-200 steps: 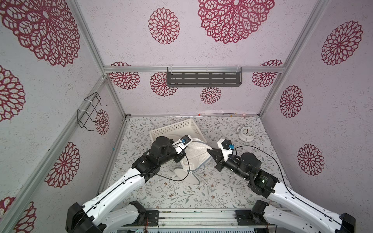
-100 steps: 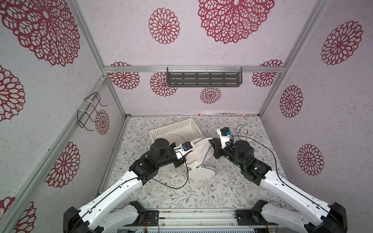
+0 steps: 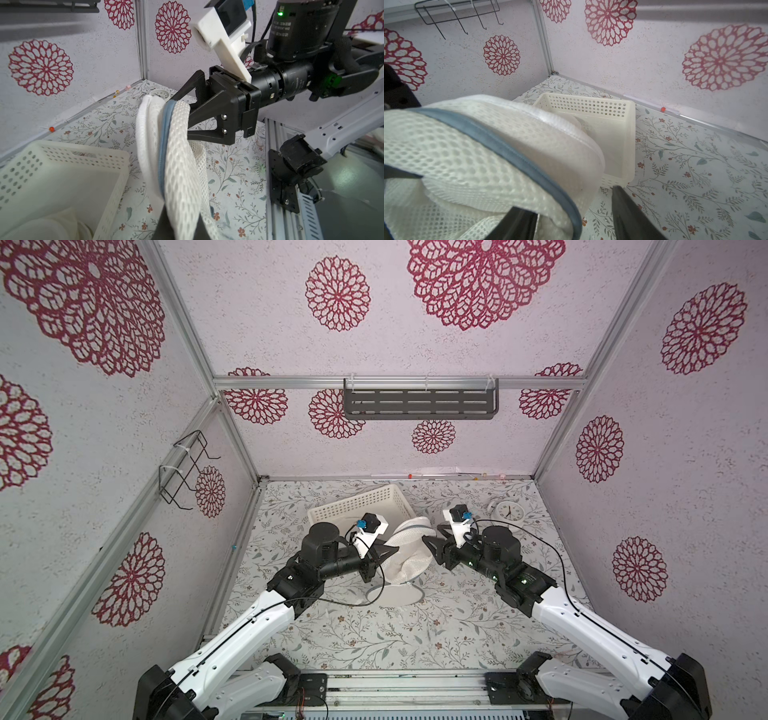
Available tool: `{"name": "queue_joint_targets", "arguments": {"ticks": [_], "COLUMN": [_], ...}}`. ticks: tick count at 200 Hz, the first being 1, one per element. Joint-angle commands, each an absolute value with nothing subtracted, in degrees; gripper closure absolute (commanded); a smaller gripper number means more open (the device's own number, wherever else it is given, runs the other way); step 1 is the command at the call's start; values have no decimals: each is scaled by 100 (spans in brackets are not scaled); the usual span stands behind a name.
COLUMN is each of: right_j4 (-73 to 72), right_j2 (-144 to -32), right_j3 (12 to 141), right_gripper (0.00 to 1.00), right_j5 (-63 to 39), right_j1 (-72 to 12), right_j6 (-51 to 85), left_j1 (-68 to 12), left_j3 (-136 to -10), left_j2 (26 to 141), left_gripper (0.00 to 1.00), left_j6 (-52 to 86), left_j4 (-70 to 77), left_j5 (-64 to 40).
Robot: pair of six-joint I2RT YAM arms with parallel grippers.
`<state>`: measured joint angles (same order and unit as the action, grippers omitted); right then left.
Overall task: Turn the laundry bag inside out
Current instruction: Turn over the laundry bag.
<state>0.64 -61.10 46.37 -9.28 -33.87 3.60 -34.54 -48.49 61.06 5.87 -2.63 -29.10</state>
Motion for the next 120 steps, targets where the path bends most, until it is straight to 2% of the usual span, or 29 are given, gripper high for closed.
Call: {"name": "queue_joint_targets", "arguments": {"ticks": [1,31,82,120], "right_j4": [-133,-427,-426,432], "right_j2": [-6099,-6379,-7538,-7962], "right_j3": [4834,4972,5828,6284], "right_gripper": [38,37,34,24], "right_j5": [-834,-246,-454,-667], "right_j1": [-3357,-3357,-3358,-3358], "right_j6": [304,344,609,624], "left_j1": [-3429,-3445,-3548,-3555], "left_j3": [-4938,-4887,-4800,-4320], "left_j2": [6169,6407,6369,6093], "left_gripper": [100,100,100,100], "left_j6": [1652,3162,4787,6258], "left_j4": [112,520,951,1591], "left_j5": [-3029,-3351,-3362,-2046]}}
